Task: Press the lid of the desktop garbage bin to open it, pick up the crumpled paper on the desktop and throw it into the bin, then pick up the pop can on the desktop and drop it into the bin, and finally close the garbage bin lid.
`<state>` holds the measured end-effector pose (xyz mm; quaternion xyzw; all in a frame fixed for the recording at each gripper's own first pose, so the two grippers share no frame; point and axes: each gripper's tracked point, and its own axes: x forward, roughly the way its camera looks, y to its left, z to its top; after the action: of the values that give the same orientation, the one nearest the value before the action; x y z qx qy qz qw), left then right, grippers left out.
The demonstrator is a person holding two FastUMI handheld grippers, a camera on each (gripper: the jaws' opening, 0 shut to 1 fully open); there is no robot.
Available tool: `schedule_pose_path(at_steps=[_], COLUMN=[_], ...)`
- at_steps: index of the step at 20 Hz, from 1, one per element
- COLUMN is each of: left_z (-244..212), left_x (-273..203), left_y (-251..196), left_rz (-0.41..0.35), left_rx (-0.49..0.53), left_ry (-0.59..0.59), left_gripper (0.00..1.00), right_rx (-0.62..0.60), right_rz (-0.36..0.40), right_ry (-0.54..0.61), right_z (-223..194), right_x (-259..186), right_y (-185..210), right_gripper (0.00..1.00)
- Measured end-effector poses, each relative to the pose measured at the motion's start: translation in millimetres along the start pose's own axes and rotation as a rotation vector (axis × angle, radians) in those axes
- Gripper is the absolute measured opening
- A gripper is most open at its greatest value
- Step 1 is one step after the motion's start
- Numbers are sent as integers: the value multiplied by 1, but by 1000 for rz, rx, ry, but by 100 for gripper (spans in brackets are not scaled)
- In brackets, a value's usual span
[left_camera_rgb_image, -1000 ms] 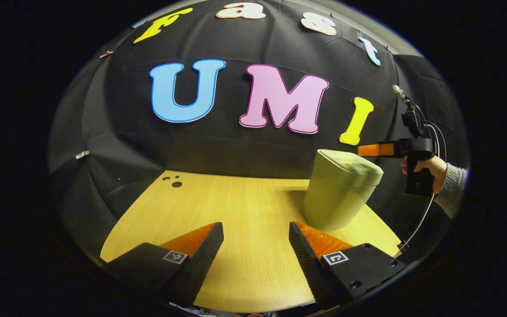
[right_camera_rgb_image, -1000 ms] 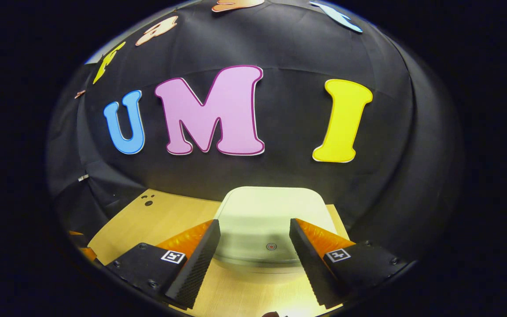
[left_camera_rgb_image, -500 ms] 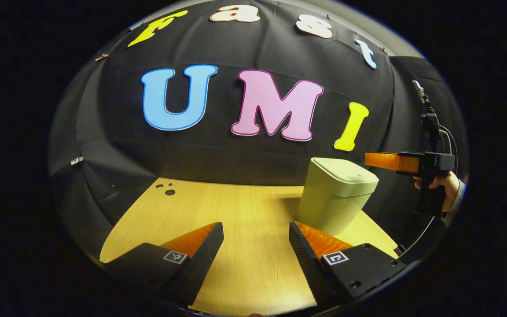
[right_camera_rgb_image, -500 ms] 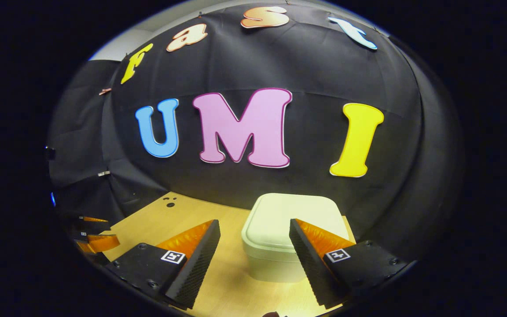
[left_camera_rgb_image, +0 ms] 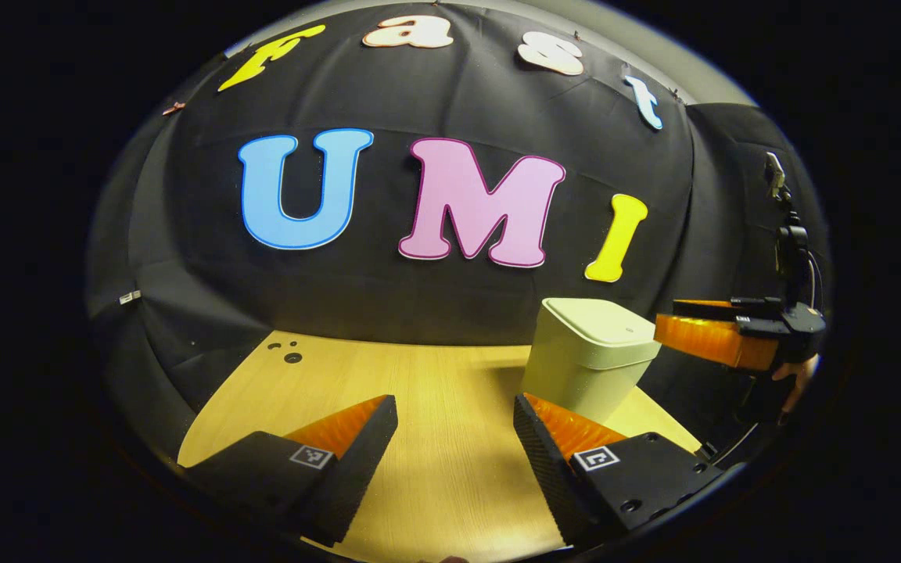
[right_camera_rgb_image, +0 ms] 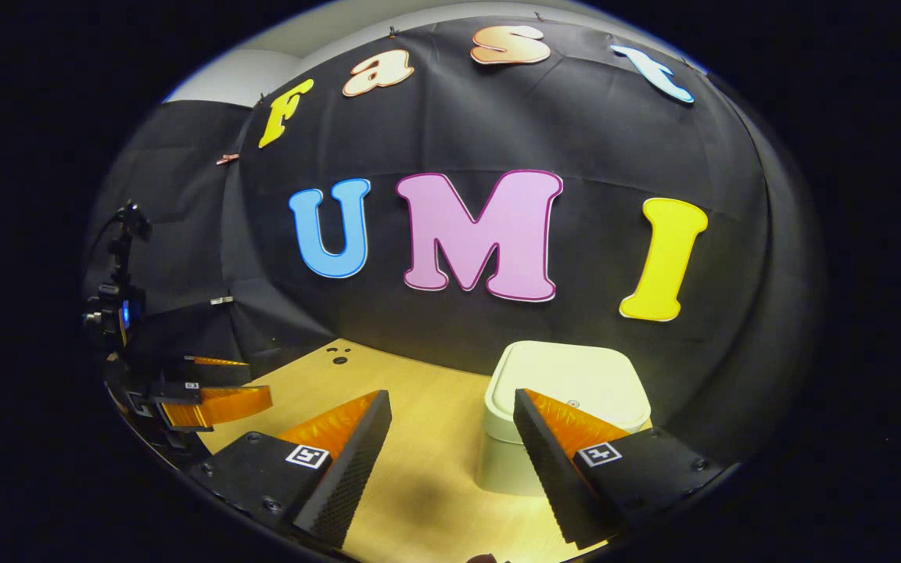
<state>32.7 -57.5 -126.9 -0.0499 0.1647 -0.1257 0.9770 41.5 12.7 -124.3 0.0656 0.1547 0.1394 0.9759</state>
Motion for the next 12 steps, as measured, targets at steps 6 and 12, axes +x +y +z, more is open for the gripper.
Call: schedule_pose_path(at_steps=[6,12], left_z=[1,-3], left_x=[-4,-9], left_y=[-6,-9], left_rz=[-7,-11], left_rx=[20,22], left_ry=[-17,-12], left_gripper=[95,95], right_rx=[9,34], right_rz=[30,28], right_ry=[8,36], right_z=[-17,-35], right_x=[-11,-20], right_y=[16,23], right_gripper=[99,99])
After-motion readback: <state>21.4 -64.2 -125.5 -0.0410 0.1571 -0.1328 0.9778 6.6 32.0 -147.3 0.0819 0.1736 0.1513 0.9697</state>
